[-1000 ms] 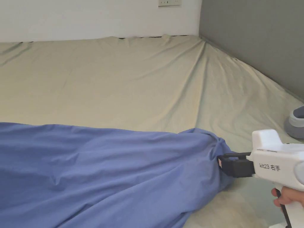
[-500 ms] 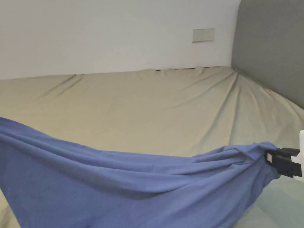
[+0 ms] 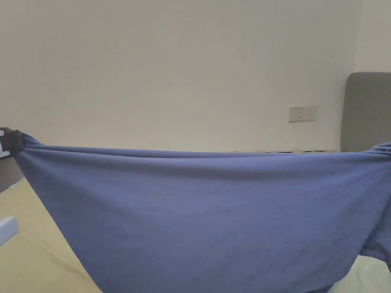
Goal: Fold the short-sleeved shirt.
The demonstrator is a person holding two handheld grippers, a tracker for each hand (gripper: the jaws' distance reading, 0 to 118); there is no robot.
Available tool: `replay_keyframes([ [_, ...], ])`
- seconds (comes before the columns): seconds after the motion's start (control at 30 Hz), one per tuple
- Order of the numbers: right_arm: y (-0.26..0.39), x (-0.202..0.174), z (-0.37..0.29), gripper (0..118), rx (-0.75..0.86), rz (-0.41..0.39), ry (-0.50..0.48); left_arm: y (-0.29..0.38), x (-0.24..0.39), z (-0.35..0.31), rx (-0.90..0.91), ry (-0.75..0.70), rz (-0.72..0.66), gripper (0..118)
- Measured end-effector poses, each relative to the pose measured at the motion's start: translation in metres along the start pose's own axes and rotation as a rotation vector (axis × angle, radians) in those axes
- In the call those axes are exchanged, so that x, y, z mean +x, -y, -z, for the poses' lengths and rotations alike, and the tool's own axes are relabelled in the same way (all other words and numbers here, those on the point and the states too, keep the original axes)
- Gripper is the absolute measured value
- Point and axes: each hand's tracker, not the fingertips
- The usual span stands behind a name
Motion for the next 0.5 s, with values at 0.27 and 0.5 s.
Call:
replay_keyframes([
  [0.27,-0.062,-0.001,0.115,3,0.053,-0.01,0.096,-0.04,0.038,0.098,0.02,-0.085,0.106,2],
  [0.5,-0.086,-0.012,0.214,3,0.116,-0.007,0.167,-0.042,0.06,0.188,0.059,-0.13,0.04,2],
])
